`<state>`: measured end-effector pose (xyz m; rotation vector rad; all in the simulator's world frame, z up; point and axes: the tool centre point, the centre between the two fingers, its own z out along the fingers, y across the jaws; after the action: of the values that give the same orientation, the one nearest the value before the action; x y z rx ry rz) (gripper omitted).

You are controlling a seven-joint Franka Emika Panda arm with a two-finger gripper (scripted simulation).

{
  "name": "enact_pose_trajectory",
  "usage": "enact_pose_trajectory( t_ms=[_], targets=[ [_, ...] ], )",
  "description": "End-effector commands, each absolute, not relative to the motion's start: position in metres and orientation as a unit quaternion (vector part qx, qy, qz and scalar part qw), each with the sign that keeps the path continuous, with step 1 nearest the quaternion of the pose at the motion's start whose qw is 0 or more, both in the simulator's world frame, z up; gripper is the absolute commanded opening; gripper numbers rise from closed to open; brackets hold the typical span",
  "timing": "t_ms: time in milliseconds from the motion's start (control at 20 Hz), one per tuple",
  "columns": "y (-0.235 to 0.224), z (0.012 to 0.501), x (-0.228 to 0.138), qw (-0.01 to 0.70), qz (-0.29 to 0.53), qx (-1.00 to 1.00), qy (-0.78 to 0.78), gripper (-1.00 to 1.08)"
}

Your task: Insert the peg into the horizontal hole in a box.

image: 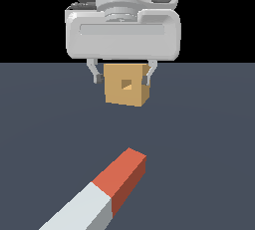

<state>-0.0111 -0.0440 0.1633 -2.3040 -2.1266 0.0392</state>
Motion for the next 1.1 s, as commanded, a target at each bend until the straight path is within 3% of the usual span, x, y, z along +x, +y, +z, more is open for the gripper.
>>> enact_pose_trajectory(
  t_ms=[0, 350, 800, 1050],
  targets=[
    [-0.044, 0.163, -0.011, 0.003, 0.013, -0.735, -0.678, 1.00],
    [-0.074, 0.148, -0.013, 0.002, 0.011, -0.764, -0.645, 1.00],
    [-0.176, 0.095, -0.041, -0.001, 0.004, -0.855, -0.518, 1.00],
    [-0.208, 0.076, -0.058, -0.001, 0.002, -0.883, -0.470, 1.00]
  ],
)
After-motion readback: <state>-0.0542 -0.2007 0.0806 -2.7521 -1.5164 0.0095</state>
